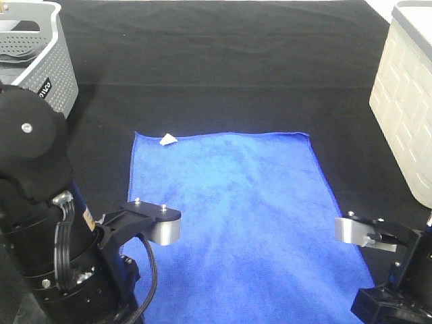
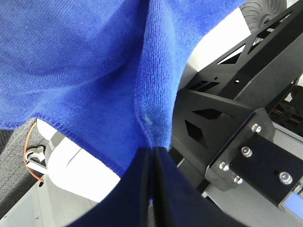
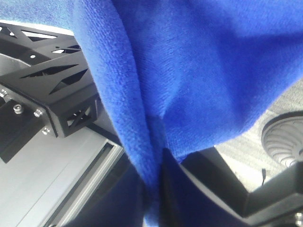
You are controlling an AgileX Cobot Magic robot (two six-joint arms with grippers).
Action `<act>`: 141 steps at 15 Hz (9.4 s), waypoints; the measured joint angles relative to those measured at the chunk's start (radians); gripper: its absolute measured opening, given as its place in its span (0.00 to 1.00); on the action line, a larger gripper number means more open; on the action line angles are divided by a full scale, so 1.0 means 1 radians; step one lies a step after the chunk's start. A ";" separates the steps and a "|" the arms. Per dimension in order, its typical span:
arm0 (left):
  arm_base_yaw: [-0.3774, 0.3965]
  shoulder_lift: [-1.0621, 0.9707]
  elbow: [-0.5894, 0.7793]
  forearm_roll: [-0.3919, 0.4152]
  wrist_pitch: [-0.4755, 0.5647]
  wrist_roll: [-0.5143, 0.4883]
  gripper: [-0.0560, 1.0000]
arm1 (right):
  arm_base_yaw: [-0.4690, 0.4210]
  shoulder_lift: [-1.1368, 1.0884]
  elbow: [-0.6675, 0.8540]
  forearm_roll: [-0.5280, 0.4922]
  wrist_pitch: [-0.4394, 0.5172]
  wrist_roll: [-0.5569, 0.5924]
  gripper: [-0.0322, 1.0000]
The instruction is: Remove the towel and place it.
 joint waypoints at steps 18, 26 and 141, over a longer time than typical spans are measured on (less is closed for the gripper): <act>0.000 0.000 -0.189 0.194 0.026 -0.131 0.74 | 0.000 -0.025 -0.239 -0.092 -0.007 0.056 0.63; 0.353 0.037 -0.406 0.296 0.061 -0.099 0.74 | -0.232 0.043 -0.705 -0.174 0.084 0.075 0.63; 0.519 0.931 -1.432 0.330 -0.626 0.159 0.05 | -0.234 1.032 -1.813 -0.179 -0.488 -0.132 0.03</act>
